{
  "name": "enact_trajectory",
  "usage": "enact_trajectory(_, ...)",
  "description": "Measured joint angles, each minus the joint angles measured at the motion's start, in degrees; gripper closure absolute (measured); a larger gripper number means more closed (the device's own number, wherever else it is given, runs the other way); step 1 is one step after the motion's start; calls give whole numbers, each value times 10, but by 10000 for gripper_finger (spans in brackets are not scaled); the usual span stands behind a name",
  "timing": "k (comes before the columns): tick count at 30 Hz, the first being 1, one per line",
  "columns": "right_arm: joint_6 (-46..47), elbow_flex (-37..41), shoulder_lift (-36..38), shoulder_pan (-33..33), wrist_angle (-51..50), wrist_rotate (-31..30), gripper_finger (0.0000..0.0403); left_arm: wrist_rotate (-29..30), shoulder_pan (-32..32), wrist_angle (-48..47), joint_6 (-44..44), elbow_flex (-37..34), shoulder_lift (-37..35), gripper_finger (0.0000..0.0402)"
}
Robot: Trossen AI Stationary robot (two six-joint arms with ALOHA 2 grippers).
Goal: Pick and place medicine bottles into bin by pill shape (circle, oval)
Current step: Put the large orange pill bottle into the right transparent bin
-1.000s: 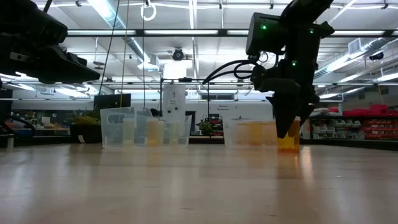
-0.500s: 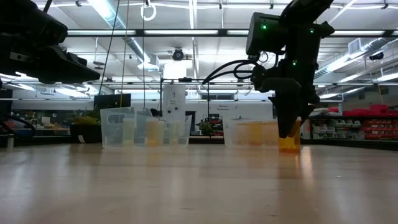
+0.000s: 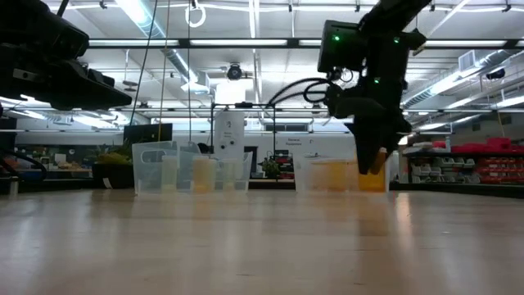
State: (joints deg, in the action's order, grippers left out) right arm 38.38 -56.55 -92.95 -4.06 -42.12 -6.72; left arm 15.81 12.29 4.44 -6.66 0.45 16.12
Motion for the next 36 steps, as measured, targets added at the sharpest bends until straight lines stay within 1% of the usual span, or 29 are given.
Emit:
enact_trajectory(4,-26,-45,0,-22,-20,-3,188,0,0,0,0,0,0,348)
enact_trajectory(10,-79,-130,0,-59,-54,-39,190,0,0,0,0,0,0,350)
enact_trajectory(16,-133,-199,0,-126,-72,-43,190,0,0,0,0,0,0,342)
enact_trajectory(23,-167,-209,0,-229,-86,-37,190,0,0,0,0,0,0,350)
enact_trajectory(27,-189,-209,0,-272,-84,-31,190,0,0,0,0,0,0,349)
enact_trajectory(32,-206,-209,-4,-307,-83,-13,191,0,0,0,0,0,0,342)
enact_trajectory(36,-219,-209,-8,-313,-71,-6,191,0,0,0,0,0,0,340)
